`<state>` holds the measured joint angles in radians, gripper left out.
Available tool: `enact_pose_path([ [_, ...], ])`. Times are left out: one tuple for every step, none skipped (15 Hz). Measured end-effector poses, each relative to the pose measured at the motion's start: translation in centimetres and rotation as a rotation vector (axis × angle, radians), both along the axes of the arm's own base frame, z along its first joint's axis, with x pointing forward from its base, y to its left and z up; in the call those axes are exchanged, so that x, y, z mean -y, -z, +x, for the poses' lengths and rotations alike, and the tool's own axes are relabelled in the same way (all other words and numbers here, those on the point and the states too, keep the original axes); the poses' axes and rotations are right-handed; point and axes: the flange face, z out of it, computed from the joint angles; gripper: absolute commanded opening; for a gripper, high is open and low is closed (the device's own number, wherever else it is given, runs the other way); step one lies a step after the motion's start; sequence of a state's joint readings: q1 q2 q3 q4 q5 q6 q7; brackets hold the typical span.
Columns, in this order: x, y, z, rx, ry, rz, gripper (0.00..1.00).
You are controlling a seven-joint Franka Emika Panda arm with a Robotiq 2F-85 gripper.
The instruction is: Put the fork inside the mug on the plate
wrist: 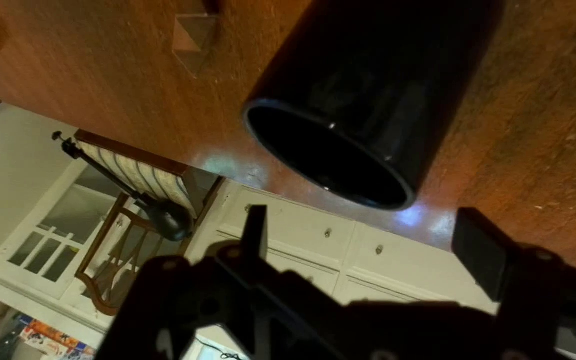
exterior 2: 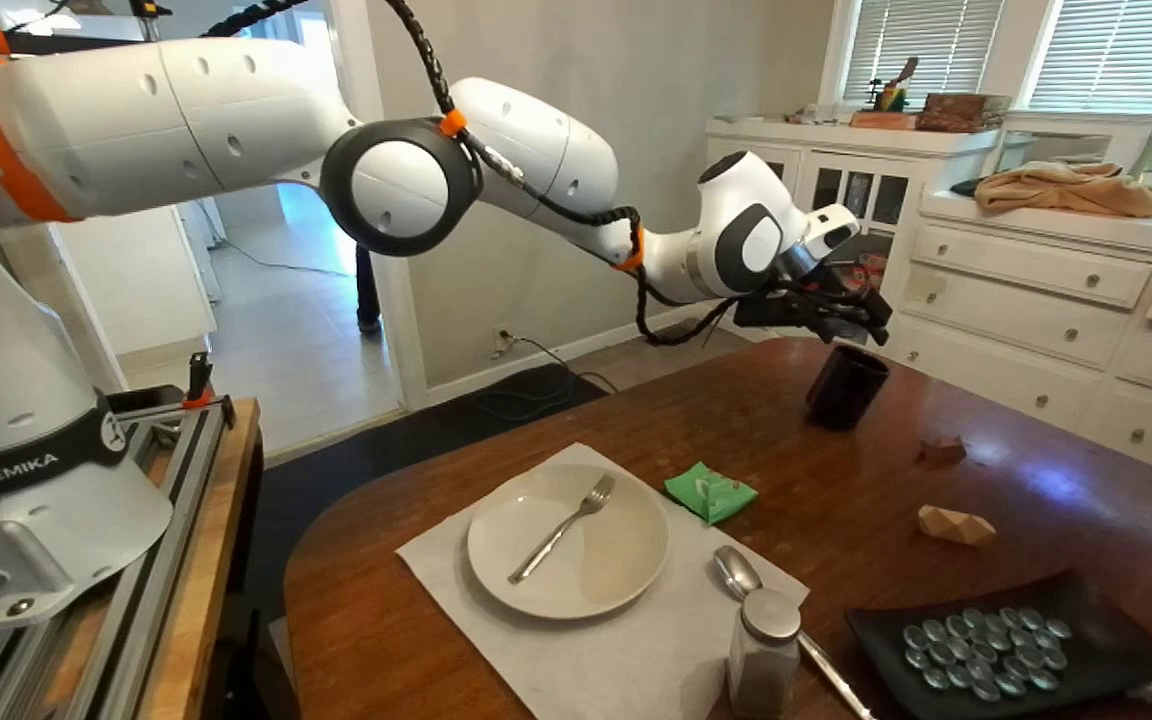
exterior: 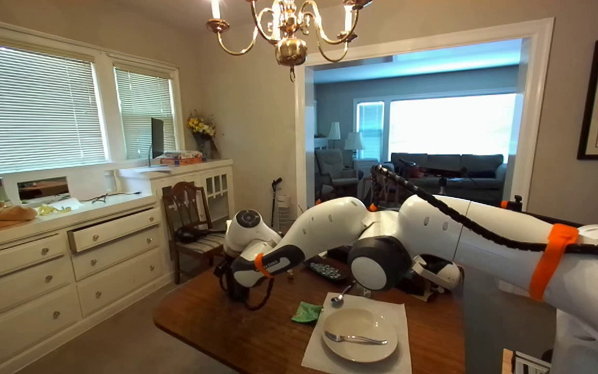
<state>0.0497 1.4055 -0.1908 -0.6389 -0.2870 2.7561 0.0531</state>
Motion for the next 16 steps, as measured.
enact_pose_path([
  [0.0,0.3,-0.1,-0.004,0.01,-0.003,0.7],
  [0.1,0.5,-0.2,-0.009,0.018,-0.007,0.89],
  [0.2,0.5,-0.2,-0.013,0.03,-0.01,0.98],
  [0.3,0.3,-0.2,-0.01,0.04,-0.013,0.95],
  [0.4,-0.2,-0.2,-0.006,0.051,-0.011,0.98],
  [0.5,-1.0,-0.1,0.002,0.062,-0.009,1.0],
  [0.5,-2.2,0.0,0.012,0.07,-0.011,1.0],
  [0.5,-3.6,0.1,0.021,0.074,-0.01,0.99],
  [0.5,-5.1,0.2,0.029,0.076,-0.004,1.0],
  [0.2,-6.7,0.1,0.028,0.07,0.009,1.0],
  [-0.2,-8.1,0.0,0.011,0.051,0.034,1.0],
  [-0.8,-9.5,-0.2,-0.015,0.023,0.063,1.0],
  [-1.4,-10.9,-0.5,-0.037,-0.002,0.093,1.0],
  [-1.9,-11.9,-0.9,-0.061,-0.025,0.123,1.0],
  [-2.3,-12.7,-1.3,-0.088,-0.042,0.154,1.0],
  [-2.5,-13.3,-1.9,-0.124,-0.049,0.18,1.0],
])
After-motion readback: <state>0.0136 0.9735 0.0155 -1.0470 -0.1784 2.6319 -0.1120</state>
